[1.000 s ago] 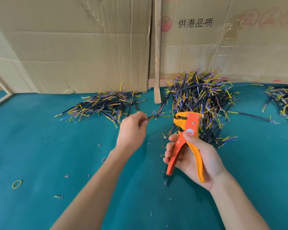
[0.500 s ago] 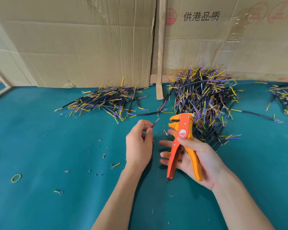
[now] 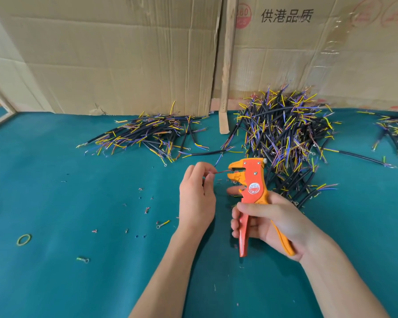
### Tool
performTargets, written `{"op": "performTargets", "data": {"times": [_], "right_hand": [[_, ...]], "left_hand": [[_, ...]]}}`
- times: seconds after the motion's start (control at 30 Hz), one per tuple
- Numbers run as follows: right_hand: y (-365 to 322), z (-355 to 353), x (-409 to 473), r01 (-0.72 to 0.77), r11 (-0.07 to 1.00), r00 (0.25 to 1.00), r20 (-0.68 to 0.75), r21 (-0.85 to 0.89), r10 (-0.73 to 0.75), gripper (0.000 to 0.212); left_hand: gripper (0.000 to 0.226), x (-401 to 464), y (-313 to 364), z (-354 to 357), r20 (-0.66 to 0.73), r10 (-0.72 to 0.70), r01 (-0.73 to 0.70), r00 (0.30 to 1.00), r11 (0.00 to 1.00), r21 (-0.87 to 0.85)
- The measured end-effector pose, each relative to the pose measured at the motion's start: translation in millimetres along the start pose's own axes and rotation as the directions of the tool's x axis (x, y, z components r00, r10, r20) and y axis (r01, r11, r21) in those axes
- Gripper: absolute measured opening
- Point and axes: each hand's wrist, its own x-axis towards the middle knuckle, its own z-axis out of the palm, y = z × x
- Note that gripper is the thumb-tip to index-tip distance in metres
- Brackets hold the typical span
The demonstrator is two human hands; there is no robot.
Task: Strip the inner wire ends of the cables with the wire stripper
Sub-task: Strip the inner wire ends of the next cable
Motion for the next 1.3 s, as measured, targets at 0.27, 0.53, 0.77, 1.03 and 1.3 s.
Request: {"op": "performTargets", "data": {"times": [0.27, 0.53, 0.77, 1.03, 1.3], "right_hand": [[1.2, 0.2, 0.5, 0.021, 0.999, 1.000, -0.014, -0.041, -0.022, 0.045], [1.8, 1.6, 0.8, -0.005, 0.999, 1.000, -0.019, -0.037, 0.004, 0.027], [4.5, 7.6, 4.7, 0.061, 0.997, 0.987, -0.149, -0.048, -0.068, 0.035], [-2.7, -2.4, 0.1, 0.080, 0.992, 0.996, -0.038, 0.097, -0.077, 0.026], [-3.8, -5.6, -2.3, 0.039, 0.997, 0.999, -0.017, 0.065, -0.038, 0.034]], "left_hand": [[0.015, -0.6, 1.6, -0.1, 0.031, 0.009, -0.010, 0.999, 1.000, 0.017], [0.014, -0.9, 1.0, -0.5, 0.034, 0.002, -0.002, 0.999, 1.000, -0.001], [0.012, -3.5, 2.7, 1.0, 0.062, 0.019, -0.019, 0.998, 1.000, 0.000], [0.010, -3.8, 1.0, 1.4, 0.030, -0.048, 0.050, 0.998, 0.997, -0.054], [0.013, -4.5, 2.5, -2.7, 0.072, -0.054, 0.066, 0.996, 0.982, -0.177]]}}
